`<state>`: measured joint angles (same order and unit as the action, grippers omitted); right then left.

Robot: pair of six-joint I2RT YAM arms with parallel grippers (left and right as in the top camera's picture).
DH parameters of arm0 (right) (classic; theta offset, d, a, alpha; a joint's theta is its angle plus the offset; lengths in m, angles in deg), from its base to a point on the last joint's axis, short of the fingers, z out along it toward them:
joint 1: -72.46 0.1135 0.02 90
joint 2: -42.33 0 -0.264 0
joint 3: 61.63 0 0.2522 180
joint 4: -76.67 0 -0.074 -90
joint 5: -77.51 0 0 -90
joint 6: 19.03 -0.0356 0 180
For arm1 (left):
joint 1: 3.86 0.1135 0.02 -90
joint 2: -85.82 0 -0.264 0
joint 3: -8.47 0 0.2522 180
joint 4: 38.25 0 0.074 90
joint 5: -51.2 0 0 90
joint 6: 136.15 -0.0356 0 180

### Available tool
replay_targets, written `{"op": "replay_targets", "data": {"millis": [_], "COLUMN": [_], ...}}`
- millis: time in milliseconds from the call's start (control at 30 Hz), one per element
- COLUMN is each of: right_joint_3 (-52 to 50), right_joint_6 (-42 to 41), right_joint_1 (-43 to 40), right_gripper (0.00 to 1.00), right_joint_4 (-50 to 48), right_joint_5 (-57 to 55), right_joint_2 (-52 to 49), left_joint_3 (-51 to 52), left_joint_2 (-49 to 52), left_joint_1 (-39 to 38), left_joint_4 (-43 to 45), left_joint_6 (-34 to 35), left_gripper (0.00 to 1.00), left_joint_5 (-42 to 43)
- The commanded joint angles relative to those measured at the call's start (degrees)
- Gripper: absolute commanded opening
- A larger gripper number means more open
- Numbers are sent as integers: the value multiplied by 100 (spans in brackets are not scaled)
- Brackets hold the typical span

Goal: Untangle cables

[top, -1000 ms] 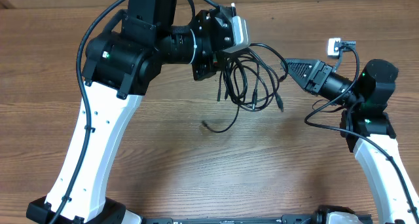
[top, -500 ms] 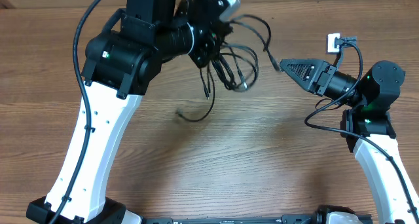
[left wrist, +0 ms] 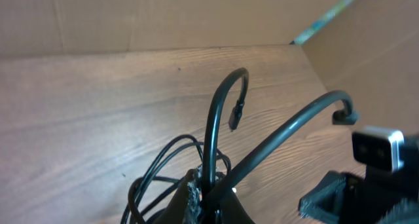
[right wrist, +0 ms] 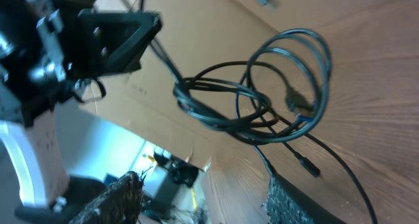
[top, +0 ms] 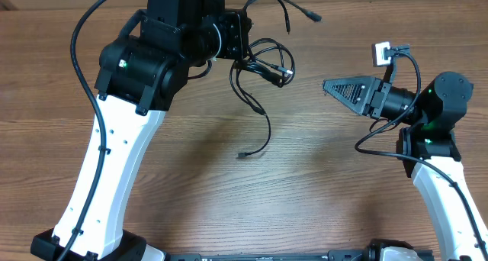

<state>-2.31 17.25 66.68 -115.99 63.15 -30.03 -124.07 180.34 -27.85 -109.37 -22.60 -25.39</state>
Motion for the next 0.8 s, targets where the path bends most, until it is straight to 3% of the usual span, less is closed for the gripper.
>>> {"op": "replay_targets", "data": {"millis": [0,100,233,467,533,667,767], "right_joint_3": [26,26,26,28,37,219,378], "right_joint_6": [321,323,369,693,1128,2885,4030], "right_joint_1": [186,483,739,769,769,769,769], "right_gripper": [59,58,57,56,56,54,51], "right_joint_4": [-321,-964,-1604,-1303,-769,938,1403], "right_joint_5": [293,238,-4,-1119,-1539,-2691,-3082], "right_joint_2": [2,2,2,0,0,0,2], "left_joint_3": [-96,-96,-96,-96,-96,-96,-96], "left_joint_2": [-83,-83,-83,-83,-83,-83,-83], "left_joint_1": [-4,-4,-4,-2,-2,0,0], "left_joint_4": [-101,-302,-507,-564,-557,-568,-560], "left_joint_6": [1119,1646,1679,1456,1456,1370,1375], "left_gripper": [4,4,4,4,4,4,4], "left_joint_5": [-26,15,37,57,52,-173,-341]}}
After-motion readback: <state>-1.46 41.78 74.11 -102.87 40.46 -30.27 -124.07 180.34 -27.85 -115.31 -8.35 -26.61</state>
